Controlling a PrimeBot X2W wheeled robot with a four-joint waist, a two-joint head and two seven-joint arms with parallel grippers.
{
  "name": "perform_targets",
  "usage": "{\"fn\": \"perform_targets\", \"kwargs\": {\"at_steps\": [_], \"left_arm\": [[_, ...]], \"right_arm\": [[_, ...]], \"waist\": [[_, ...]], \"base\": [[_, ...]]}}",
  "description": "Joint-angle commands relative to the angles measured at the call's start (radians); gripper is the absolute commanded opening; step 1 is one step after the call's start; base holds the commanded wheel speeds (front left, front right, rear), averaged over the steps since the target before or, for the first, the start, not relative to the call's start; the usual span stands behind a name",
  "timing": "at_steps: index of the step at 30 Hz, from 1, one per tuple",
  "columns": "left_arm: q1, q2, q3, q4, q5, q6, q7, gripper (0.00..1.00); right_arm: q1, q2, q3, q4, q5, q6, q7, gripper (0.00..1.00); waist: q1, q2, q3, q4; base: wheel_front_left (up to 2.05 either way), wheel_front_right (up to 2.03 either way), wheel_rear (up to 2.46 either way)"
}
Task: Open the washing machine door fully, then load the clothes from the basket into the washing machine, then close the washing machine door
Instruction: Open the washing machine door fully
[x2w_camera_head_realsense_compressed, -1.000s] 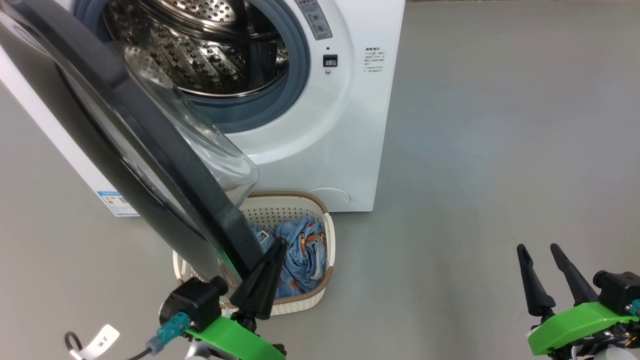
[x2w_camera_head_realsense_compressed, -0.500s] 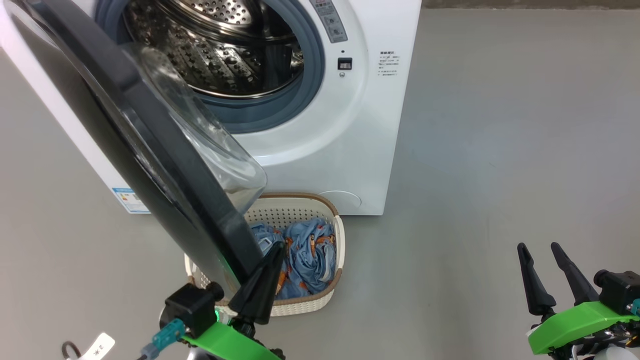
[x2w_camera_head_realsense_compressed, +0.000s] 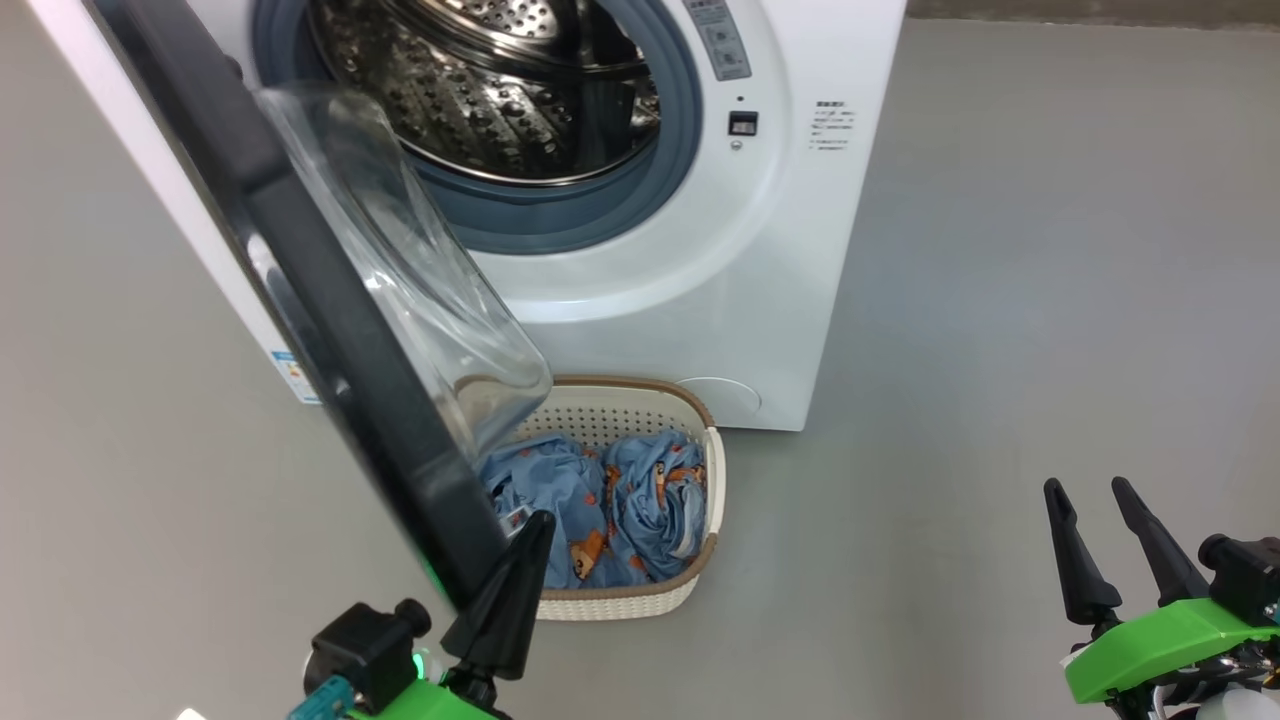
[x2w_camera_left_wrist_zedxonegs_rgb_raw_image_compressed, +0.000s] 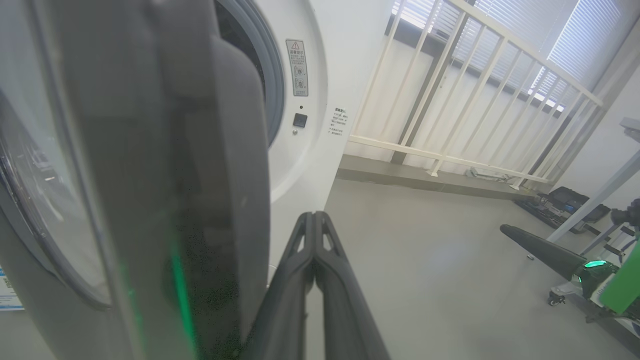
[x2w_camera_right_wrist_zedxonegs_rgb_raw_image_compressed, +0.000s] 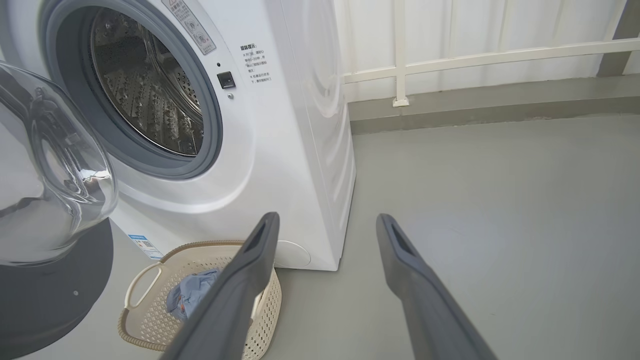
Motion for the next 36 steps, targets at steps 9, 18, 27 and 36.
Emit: {"fn": "perform_targets", "kwargs": {"at_steps": [9,18,27,36], "left_arm": [[0.017,0.053,0.089,-0.041,0.02,0.056,-0.005,0.0],[0.056,0.079,0.12,-0.116,0.024,0.106,0.015,0.0],[0.083,0.104,0.179,-0.158,0.016,0.163,0.031,0.0],[0.112,0.136,0.247,-0.185,0.003,0.211,0.038,0.0]], "right_arm": [[0.015,-0.02,0.011,-0.031,-0.004,0.002,-0.012,1.0],[0.017,-0.023,0.004,-0.034,-0.006,0.002,-0.012,1.0],[0.014,-0.022,0.008,-0.034,-0.007,0.002,-0.012,1.0],[0.023,-0.019,0.011,-0.033,-0.007,0.002,-0.012,1.0]], "waist": [[0.0,0.0,0.0,0.059],[0.0,0.0,0.006,0.122],[0.0,0.0,0.005,0.166],[0.0,0.0,-0.002,0.196]], "base": [[0.0,0.0,0.0],[0.0,0.0,0.0],[0.0,0.0,0.0],[0.0,0.0,0.0]]}}
